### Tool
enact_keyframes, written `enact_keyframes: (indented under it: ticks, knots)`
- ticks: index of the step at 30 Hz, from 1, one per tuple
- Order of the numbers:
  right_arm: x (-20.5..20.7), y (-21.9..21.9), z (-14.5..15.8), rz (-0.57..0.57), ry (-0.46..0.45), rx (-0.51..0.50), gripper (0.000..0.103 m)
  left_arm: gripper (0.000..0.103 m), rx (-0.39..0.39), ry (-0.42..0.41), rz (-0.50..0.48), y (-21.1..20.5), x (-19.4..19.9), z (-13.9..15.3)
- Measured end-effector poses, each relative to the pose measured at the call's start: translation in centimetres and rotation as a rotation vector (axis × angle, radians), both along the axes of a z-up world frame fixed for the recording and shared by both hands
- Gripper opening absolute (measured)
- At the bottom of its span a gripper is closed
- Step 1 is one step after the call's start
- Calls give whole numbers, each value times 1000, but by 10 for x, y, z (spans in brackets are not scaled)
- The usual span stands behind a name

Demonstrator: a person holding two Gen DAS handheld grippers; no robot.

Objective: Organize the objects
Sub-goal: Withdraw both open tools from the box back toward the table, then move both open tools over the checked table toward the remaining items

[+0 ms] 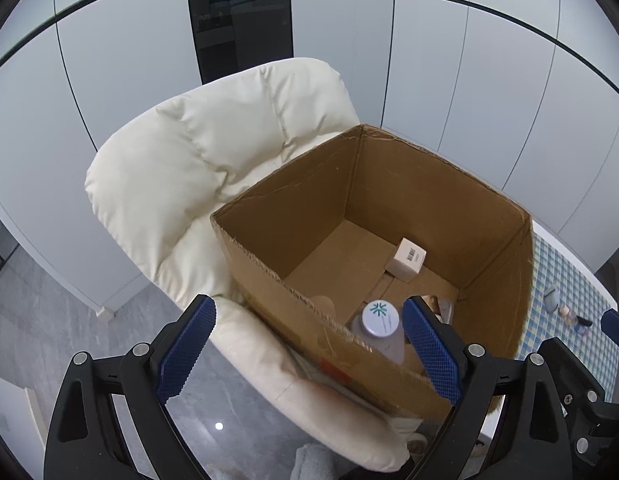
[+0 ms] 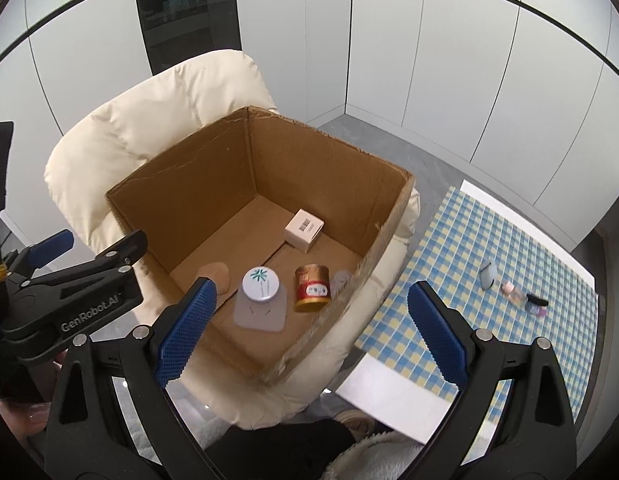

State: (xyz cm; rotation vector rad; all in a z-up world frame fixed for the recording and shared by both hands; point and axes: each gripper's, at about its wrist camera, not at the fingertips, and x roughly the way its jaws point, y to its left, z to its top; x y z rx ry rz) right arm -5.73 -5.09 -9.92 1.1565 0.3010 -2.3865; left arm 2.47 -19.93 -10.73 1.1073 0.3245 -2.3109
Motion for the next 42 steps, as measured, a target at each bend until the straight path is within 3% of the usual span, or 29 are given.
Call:
enact_keyframes:
  ticks: [12,22,29,35,42]
  knots:
    - [37,30,6,-16,-8,10,98,95,-2,-37,-56,36,28,1]
    - [71,59,7,-30,-20,7,98,95,-8,-17,-69,56,59,13]
    - [97,77,3,-26,-33,21,98,95,-9,-35,-78,72,85,4]
    - [120,93,2,-26,-31,16,98,95,37,-54,-70,78,100,-11]
    - [131,104,3,-42,-31,11,98,95,11,-34,-82,84,101,-4]
